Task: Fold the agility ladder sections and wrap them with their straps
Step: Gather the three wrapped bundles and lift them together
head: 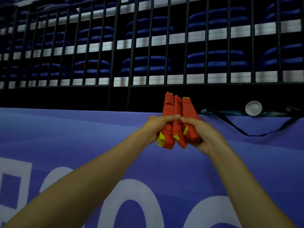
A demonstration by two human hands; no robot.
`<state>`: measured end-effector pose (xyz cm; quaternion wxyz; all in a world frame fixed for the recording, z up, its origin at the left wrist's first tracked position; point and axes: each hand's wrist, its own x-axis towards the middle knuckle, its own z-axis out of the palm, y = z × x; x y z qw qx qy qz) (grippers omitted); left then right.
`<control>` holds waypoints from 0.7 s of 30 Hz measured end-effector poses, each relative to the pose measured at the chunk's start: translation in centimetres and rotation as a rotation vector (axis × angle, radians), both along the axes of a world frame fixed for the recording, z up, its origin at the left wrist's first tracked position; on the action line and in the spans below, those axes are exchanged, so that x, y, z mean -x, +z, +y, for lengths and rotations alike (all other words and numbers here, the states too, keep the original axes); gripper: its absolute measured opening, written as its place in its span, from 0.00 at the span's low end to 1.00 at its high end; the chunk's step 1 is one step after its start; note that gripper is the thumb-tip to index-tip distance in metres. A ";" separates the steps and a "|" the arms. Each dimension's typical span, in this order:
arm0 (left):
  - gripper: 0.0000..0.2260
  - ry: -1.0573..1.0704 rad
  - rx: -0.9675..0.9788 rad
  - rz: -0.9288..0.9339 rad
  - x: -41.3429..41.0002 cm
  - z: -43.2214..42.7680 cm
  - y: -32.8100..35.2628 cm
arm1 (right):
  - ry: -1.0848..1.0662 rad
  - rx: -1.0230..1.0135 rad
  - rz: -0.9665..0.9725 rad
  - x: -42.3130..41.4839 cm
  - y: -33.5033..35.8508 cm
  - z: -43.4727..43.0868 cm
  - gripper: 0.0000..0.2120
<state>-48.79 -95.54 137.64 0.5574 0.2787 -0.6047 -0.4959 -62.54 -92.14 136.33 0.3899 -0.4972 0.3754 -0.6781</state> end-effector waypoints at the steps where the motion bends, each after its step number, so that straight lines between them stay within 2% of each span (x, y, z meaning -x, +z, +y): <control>1: 0.19 -0.007 -0.002 -0.018 0.1 -1.1 0.3 | 0.016 -0.002 0.003 0.2 0.2 -0.9 0.17; 5: 0.08 -0.040 0.010 -0.052 0.6 -5.3 1.2 | 0.067 -0.030 0.019 0.6 1.4 -4.3 0.16; 12: 0.08 -0.149 0.011 -0.145 1.9 -12.3 5.0 | 0.030 -0.071 0.011 1.4 5.4 -10.3 0.18; 16: 0.09 -0.228 0.013 -0.207 3.0 -15.4 6.3 | 0.047 -0.086 -0.011 2.4 6.8 -12.4 0.08; 19: 0.04 -0.284 -0.028 -0.149 4.0 -17.4 7.1 | 0.021 -0.112 -0.039 3.6 7.8 -13.5 0.05; 21: 0.04 -0.284 -0.068 -0.105 4.6 -18.3 7.4 | 0.032 -0.136 -0.075 4.2 8.4 -14.1 0.06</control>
